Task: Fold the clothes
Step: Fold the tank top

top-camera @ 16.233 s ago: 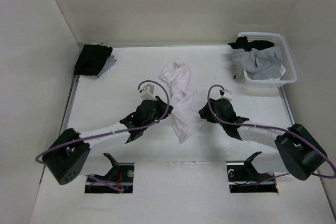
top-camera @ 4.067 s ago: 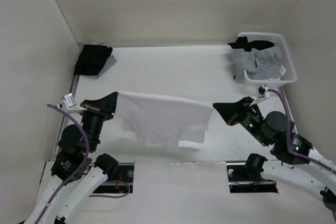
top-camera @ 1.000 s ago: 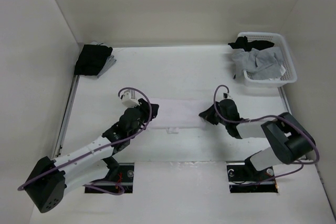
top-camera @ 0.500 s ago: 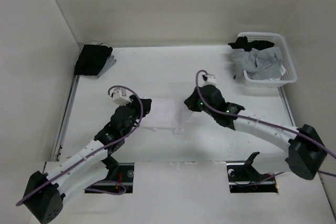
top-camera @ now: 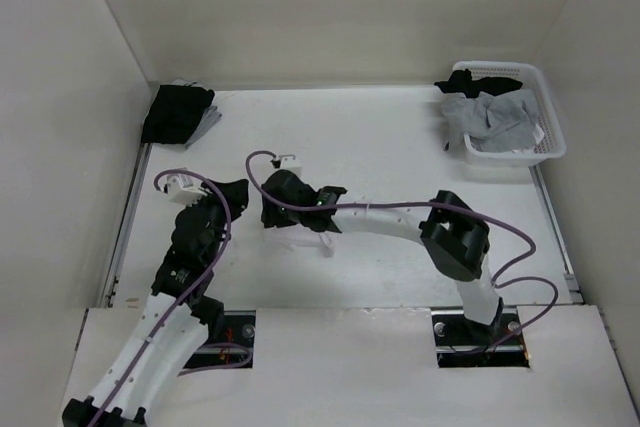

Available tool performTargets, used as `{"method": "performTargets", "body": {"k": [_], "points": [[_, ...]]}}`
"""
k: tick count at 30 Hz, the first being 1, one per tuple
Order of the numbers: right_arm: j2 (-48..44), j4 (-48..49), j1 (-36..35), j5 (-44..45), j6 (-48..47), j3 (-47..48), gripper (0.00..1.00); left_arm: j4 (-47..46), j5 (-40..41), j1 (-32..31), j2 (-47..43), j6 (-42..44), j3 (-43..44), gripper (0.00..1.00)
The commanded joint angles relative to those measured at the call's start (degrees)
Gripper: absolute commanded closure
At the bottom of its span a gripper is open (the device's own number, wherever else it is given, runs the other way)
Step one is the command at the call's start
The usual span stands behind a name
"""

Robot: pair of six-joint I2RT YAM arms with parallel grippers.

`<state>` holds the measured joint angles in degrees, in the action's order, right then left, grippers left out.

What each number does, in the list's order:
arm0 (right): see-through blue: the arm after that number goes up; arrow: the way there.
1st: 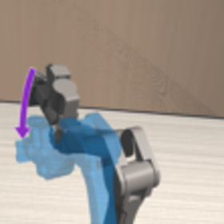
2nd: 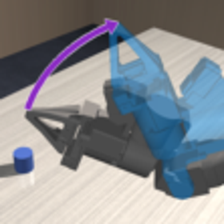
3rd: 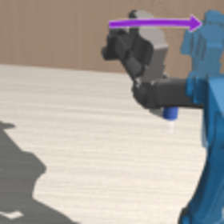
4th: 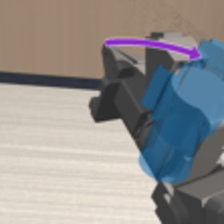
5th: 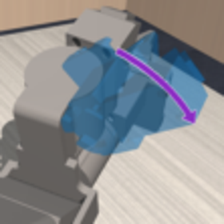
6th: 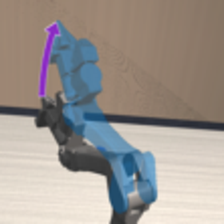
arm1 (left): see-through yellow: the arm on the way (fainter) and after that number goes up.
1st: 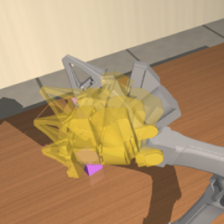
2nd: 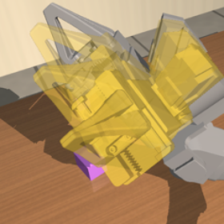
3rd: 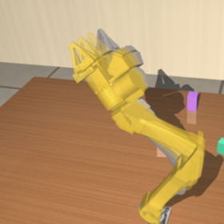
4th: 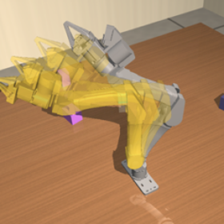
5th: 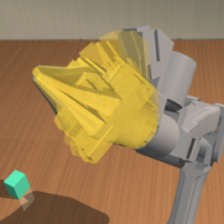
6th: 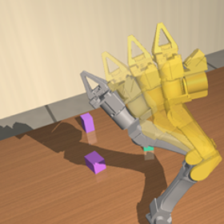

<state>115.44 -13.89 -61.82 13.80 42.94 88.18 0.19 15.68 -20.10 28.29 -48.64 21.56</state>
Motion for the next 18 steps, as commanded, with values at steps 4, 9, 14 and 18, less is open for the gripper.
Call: {"method": "performTargets", "body": {"k": [4,9,14,18], "points": [[-11.87,4.38,-1.33,-0.10,-0.31,-6.59,0.47,-0.27,-6.63,2.57,2.72,-0.57,2.34,0.66],[-24.98,12.30,1.04,1.49,-2.33,-23.47,0.89,-4.40,-5.84,-1.03,11.42,-0.84,0.94,0.61],[-39.82,18.54,1.49,6.22,-5.32,-42.53,0.96,-4.14,-5.57,-2.44,11.09,-0.31,-2.13,0.45],[-50.73,16.71,3.50,13.52,-5.41,-52.57,0.55,-1.08,-5.31,-2.10,10.11,0.39,-4.33,0.36]]}}
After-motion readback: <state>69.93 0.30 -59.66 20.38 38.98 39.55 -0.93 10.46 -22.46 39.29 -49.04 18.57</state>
